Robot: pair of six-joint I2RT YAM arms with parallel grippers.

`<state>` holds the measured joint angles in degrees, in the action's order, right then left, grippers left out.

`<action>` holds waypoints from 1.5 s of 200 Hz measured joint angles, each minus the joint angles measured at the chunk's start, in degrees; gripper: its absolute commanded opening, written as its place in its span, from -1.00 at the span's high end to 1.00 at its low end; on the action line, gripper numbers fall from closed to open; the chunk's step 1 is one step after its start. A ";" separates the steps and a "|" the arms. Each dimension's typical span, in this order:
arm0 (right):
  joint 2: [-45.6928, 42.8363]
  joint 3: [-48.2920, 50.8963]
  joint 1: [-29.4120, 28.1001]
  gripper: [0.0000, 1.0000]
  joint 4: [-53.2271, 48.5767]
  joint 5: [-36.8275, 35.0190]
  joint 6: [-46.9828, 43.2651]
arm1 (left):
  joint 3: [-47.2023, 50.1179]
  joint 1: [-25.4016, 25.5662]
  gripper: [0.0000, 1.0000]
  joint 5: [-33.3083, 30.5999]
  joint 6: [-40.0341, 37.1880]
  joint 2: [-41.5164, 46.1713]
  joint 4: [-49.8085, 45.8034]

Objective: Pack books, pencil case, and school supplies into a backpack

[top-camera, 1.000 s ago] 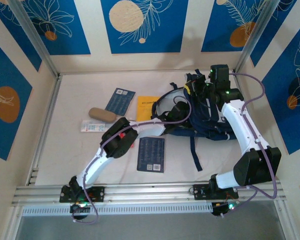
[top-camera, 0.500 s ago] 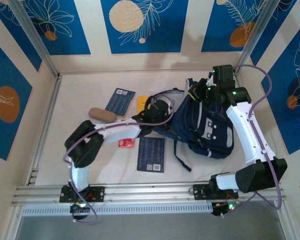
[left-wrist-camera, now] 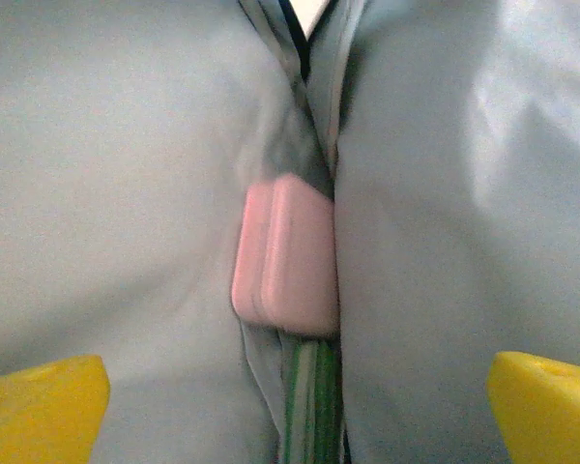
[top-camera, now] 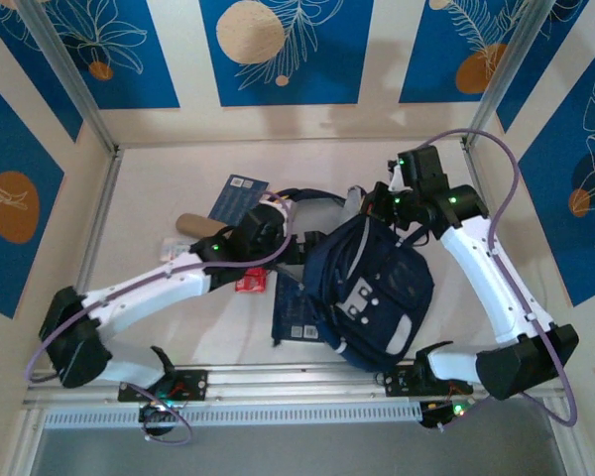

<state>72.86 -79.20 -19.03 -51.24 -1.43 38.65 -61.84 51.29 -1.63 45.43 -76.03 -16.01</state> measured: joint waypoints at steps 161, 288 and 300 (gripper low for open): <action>5.03 -4.48 1.46 1.00 3.17 -10.69 -7.45 | 4.66 -2.34 -0.82 11.85 4.52 -5.53 14.08; 19.96 -21.79 4.74 1.00 -0.85 -15.30 -21.73 | 6.93 -7.26 -1.00 8.22 5.44 12.46 8.70; 23.12 -25.40 3.72 1.00 -0.39 -15.50 -23.80 | 7.80 -7.32 -1.00 6.16 5.14 14.19 5.46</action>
<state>95.98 -104.60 -15.31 -51.64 -16.93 14.85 -54.04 43.97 4.54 50.57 -61.84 -10.55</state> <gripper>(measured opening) 0.054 0.998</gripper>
